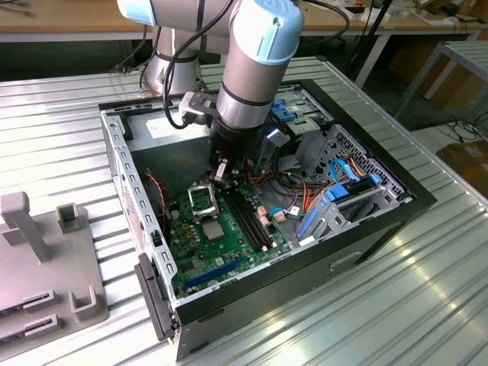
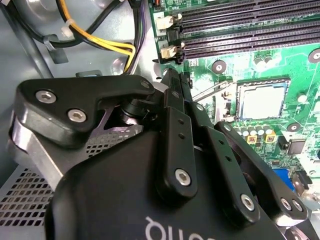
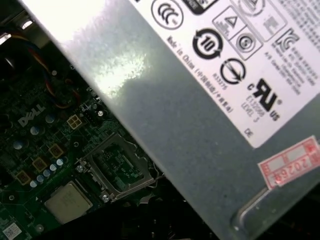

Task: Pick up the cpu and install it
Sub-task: 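Close the cpu cover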

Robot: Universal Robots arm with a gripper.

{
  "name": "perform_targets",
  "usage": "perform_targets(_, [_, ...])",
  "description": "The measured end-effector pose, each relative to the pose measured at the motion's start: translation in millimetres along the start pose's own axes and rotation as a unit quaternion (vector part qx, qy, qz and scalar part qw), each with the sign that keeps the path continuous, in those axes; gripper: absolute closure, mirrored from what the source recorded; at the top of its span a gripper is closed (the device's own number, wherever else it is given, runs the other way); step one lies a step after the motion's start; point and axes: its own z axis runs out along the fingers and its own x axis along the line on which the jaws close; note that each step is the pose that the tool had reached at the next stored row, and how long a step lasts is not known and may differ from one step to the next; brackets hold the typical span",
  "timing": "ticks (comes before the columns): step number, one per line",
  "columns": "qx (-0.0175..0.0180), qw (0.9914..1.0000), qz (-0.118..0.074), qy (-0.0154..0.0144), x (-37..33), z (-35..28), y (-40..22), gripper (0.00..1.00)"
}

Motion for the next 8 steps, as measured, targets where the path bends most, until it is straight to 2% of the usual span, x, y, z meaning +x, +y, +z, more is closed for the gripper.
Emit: perform_targets(8, [0.0, 1.0, 0.0, 0.0001, 1.9, -2.9, 2.5, 0.85])
